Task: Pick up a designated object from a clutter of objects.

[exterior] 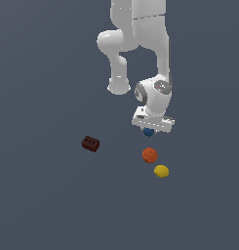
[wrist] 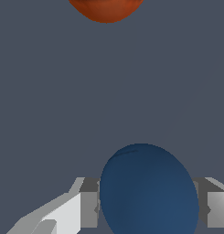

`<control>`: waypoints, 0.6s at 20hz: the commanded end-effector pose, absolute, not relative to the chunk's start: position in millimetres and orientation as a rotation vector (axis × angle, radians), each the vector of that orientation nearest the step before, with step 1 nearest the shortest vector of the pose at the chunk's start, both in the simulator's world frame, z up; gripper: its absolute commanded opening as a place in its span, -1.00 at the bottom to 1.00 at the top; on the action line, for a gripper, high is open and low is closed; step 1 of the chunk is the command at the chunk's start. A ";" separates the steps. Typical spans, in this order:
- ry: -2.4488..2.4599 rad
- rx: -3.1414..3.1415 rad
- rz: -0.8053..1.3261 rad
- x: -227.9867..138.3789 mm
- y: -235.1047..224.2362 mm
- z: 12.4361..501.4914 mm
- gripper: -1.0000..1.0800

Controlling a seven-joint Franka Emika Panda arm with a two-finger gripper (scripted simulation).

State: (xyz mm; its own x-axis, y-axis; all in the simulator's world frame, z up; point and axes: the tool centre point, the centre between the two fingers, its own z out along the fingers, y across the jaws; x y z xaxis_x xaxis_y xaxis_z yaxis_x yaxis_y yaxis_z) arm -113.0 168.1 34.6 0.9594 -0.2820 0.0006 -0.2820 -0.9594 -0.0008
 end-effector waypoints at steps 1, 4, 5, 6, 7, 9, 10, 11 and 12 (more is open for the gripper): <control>0.449 -3.109 0.001 -113.1 167.5 33.8 -1.00; 0.448 -3.109 -0.002 -112.9 167.9 34.5 -1.00; 0.448 -3.109 -0.002 -112.9 167.8 34.7 -1.00; 0.448 -3.109 -0.002 -112.9 167.6 35.3 -1.00; 0.448 -3.109 -0.002 -112.9 167.2 36.4 -1.00; 0.448 -3.109 -0.002 -112.8 166.0 39.7 -1.00; 0.448 -3.109 -0.002 -112.8 165.2 42.0 -1.00; 0.448 -3.109 -0.002 -112.7 164.2 44.7 -1.00; 0.448 -3.109 -0.002 -112.7 163.1 47.8 -1.00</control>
State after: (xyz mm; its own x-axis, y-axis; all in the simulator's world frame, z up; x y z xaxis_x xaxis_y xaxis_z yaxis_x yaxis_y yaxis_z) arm -113.2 164.5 43.3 0.9593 -0.2823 -0.0002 -0.2823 -0.9593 0.0001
